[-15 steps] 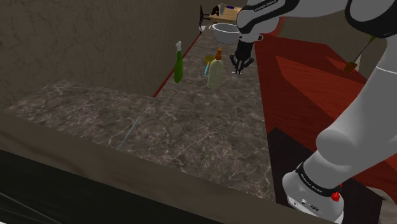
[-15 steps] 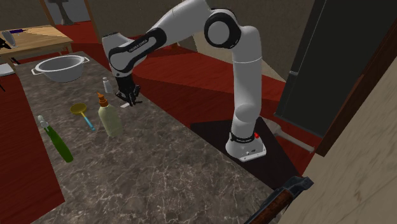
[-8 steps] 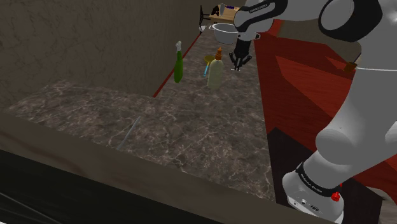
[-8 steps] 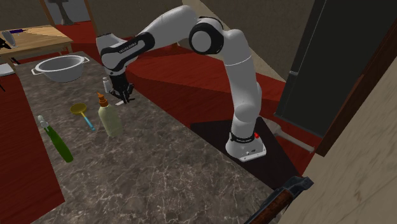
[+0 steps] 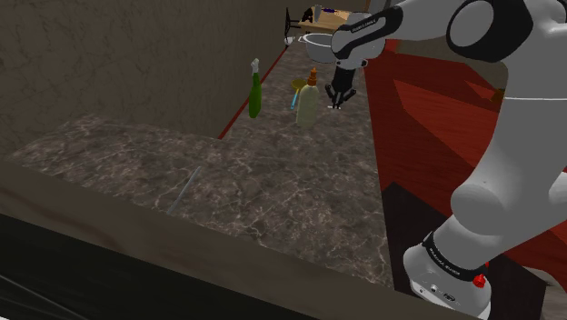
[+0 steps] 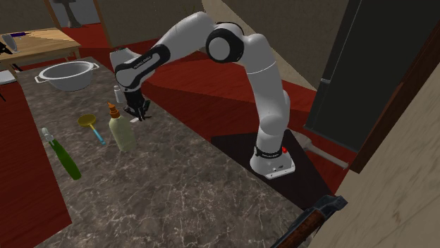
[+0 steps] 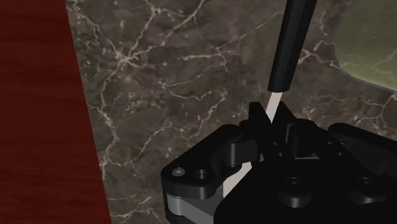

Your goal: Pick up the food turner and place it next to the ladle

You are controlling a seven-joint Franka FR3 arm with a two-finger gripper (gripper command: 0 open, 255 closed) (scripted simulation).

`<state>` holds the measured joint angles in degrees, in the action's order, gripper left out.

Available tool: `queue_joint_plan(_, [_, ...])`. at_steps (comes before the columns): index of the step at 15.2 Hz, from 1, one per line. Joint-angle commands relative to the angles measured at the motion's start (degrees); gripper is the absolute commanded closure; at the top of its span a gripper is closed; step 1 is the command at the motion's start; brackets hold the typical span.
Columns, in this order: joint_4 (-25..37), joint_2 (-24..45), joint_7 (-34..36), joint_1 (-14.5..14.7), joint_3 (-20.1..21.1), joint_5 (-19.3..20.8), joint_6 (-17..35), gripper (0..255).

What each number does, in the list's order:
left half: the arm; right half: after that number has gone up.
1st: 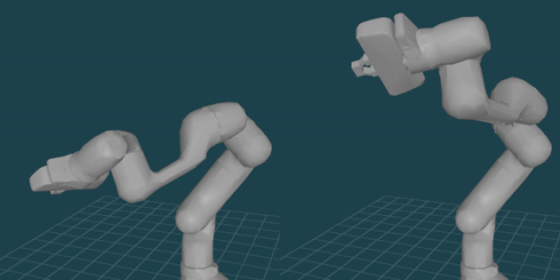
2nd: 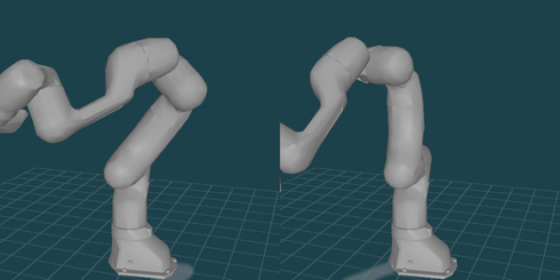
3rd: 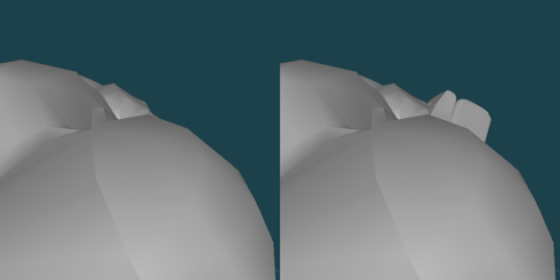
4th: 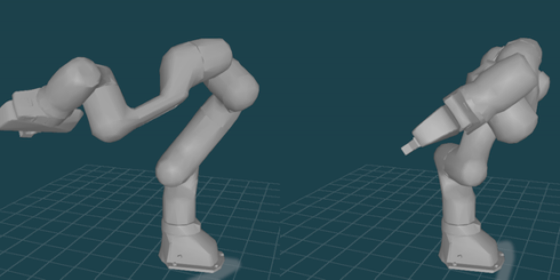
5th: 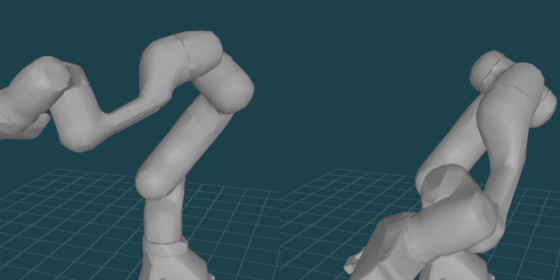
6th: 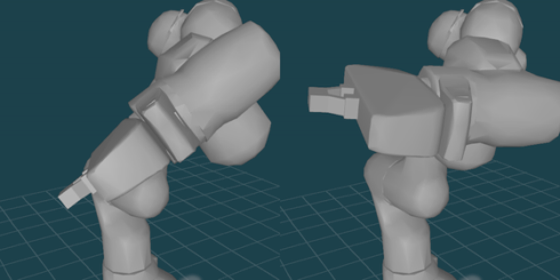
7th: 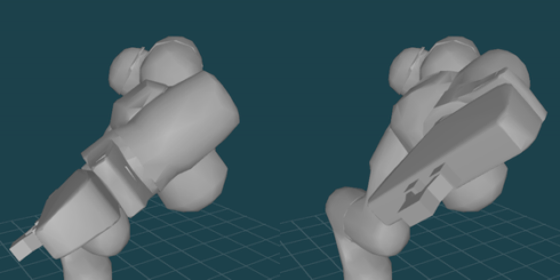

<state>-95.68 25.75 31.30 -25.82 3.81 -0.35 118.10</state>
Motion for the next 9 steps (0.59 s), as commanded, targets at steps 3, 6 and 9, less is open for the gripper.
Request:
queue_joint_plan(3, [-1.16, 1.33, 0.00, 0.04, -0.03, 0.07, 2.52, 255])
queue_joint_plan(6, [-1.81, 2.48, -0.02, 0.07, -0.07, 0.13, 4.33, 255])
queue_joint_plan(9, [-2.37, 3.70, -0.03, 0.10, -0.11, 0.19, 6.11, 255])
